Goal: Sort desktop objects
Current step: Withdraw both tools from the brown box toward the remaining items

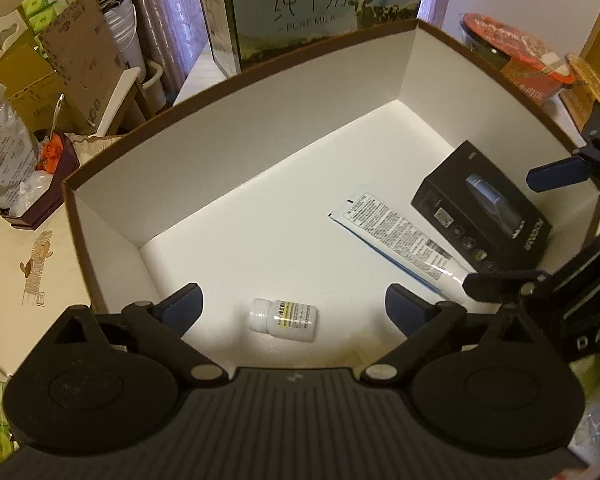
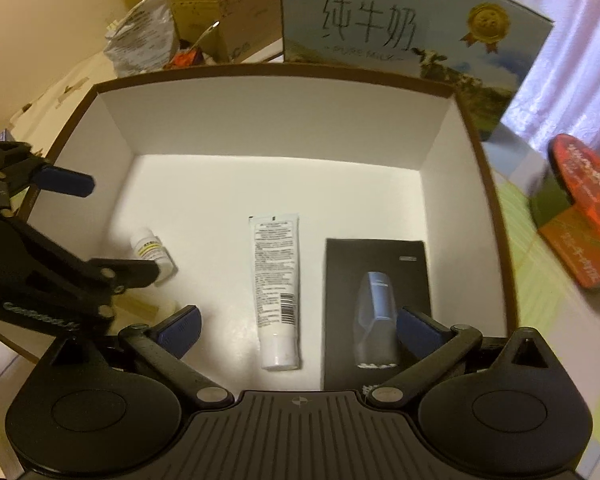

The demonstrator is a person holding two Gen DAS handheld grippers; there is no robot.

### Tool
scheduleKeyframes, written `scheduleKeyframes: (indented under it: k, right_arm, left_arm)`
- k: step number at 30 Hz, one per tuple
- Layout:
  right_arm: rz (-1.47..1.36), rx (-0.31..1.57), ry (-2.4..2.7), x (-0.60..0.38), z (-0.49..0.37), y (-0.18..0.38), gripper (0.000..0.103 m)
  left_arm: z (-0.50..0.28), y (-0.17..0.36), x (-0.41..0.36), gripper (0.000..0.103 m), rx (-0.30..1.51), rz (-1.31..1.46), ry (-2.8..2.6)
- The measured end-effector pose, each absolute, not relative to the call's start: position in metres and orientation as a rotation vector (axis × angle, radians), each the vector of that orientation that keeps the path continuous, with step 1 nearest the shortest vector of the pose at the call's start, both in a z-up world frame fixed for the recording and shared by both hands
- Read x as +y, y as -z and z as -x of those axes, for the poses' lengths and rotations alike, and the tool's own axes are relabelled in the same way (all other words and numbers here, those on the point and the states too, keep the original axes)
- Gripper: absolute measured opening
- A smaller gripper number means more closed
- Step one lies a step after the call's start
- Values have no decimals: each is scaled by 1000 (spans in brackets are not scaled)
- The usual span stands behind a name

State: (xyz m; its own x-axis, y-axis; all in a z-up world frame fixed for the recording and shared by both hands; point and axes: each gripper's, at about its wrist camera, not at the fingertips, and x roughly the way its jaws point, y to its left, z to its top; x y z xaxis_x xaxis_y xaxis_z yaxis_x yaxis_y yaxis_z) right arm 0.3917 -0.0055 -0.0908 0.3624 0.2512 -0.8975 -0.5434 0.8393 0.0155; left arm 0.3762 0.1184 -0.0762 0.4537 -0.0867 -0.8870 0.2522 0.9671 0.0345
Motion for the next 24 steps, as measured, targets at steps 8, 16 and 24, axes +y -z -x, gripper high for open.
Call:
scheduleKeyframes:
  k: [8,16,24]
  right_arm:
    - [284,1041,-501,-12,-378,72,101]
    - [269,995,-513,-18,-356,53,101]
    - [226,942,-527,-33,-328,32,101]
  left_arm:
    - [-355,54,125,99,1045,-144,176]
    - [-332,31,128,100,1005,-131,152]
    - [-301,7,124,100,957,-123,153]
